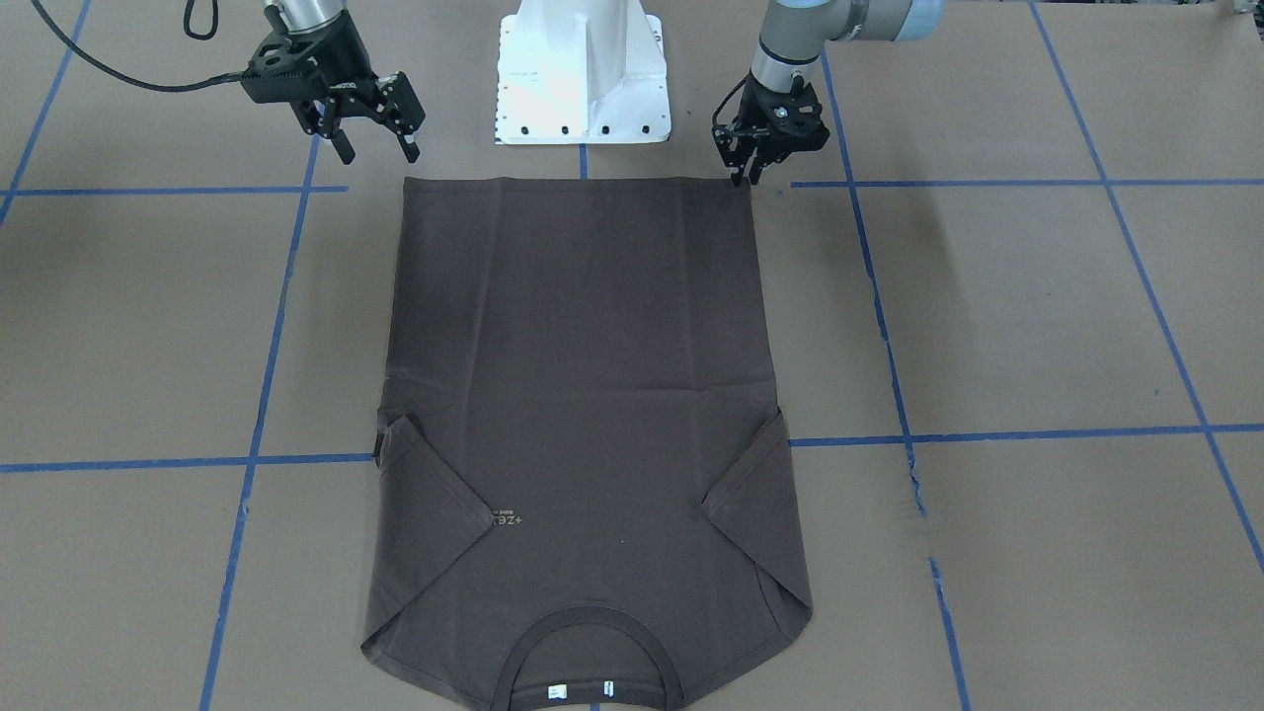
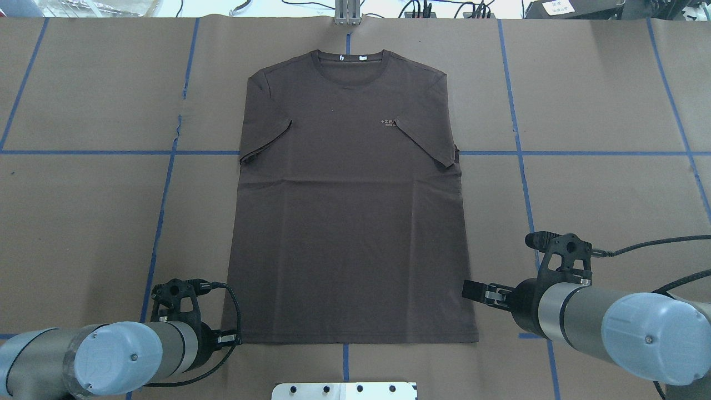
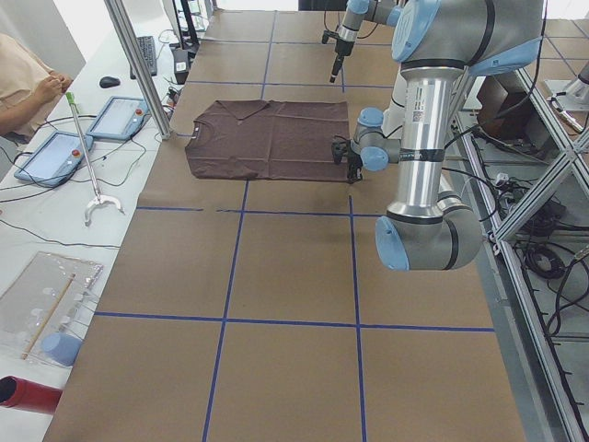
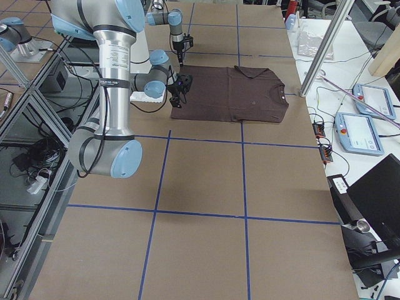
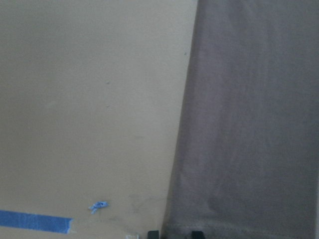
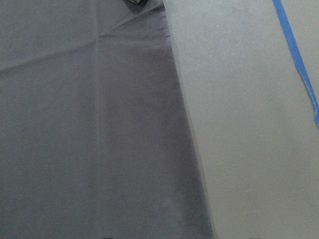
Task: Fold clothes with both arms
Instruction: 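Align both grippers at the hem corners nearest the robot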
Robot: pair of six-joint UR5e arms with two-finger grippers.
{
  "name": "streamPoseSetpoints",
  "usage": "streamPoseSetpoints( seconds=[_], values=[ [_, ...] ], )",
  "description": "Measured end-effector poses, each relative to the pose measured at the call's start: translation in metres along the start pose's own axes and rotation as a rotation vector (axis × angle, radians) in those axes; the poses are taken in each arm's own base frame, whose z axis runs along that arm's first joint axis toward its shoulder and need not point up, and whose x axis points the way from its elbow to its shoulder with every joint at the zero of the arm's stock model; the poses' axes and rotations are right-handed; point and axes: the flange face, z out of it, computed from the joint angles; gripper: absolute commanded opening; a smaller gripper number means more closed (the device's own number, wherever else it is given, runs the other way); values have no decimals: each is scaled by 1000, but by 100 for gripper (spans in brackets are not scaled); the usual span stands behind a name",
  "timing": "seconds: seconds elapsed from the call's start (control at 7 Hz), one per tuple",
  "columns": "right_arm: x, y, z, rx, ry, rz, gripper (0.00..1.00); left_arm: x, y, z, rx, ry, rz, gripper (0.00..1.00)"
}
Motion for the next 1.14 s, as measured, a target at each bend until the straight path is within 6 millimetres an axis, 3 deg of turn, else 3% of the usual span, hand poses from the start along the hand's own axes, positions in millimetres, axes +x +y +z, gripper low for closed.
streamPoseSetpoints(
  seconds=[0.29,0.57,1.0,1.14],
  values=[
    [0,0,0,0,0,0,94,0,1,2,-2,-2,1,30],
    [0,0,0,0,0,0,95,0,1,2,-2,-3,1,0],
    [0,0,0,0,0,0,94,1,1,1,0,0,0,0],
    [0,2,0,-2,0,-2,90,2,0,-1,0,4,0,0]
  ],
)
